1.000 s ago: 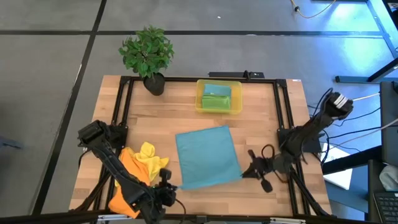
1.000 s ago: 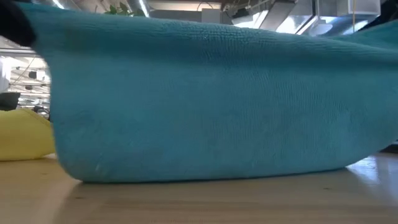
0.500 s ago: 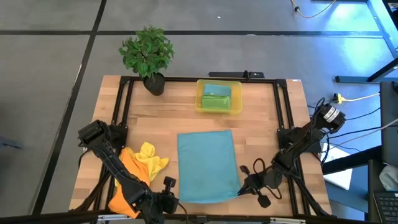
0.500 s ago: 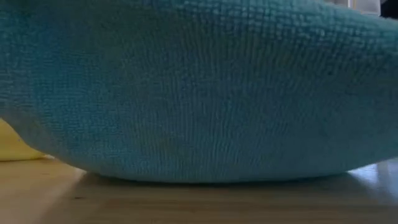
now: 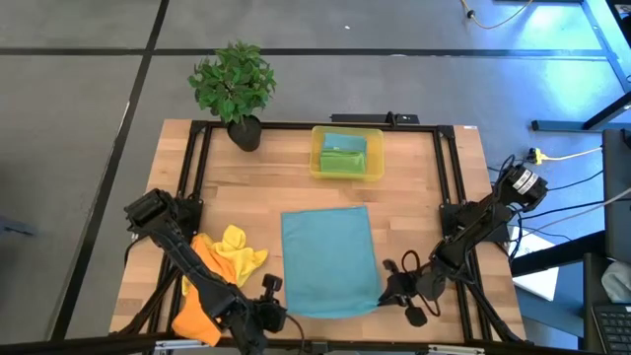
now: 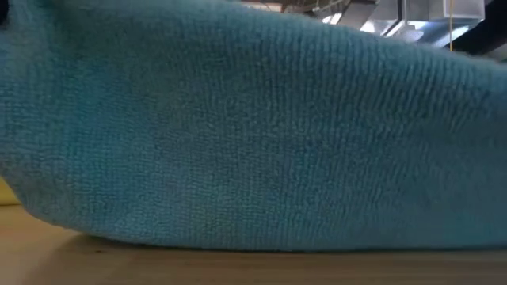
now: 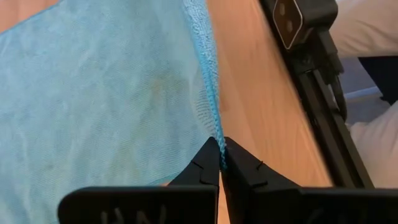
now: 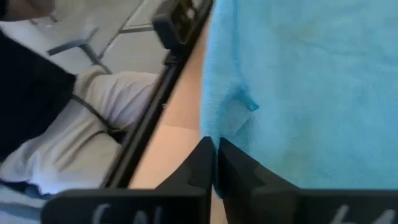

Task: Fold microfiber towels
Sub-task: Fold the blue microfiber towel

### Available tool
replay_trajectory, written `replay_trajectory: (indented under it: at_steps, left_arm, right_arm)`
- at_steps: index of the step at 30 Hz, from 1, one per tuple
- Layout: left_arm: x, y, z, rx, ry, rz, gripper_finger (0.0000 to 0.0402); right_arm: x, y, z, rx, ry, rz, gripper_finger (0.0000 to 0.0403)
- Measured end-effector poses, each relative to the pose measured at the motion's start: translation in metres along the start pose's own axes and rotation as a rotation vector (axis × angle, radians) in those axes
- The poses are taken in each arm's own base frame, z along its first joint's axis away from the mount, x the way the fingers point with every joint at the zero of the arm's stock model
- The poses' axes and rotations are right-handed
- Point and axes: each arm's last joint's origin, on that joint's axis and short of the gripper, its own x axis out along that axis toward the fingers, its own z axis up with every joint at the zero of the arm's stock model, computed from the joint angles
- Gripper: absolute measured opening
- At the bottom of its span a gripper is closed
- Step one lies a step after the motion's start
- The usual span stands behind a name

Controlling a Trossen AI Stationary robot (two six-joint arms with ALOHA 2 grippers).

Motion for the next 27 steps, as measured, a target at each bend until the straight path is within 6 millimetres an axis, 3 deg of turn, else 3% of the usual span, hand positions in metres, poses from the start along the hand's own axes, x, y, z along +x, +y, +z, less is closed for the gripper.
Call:
replay_trajectory:
  at_steps: [15,20,27]
  left_arm:
    - [0.001,0.002,0.001,-0.008,0.001,0.004,0.0]
    - [0.002,0.003,0.002,-0.01,-0.002,0.003,0.0]
    - [0.003,0.005,0.003,-0.016,-0.001,0.007,0.0]
  right_arm:
    - [0.007,-0.006,-0.008,0.123,0.02,-0.061,0.014]
    - [0.019,-0.013,-0.015,0.187,0.047,-0.024,0.016]
    - [0.028,-0.017,-0.01,0.224,0.011,0.068,0.0161]
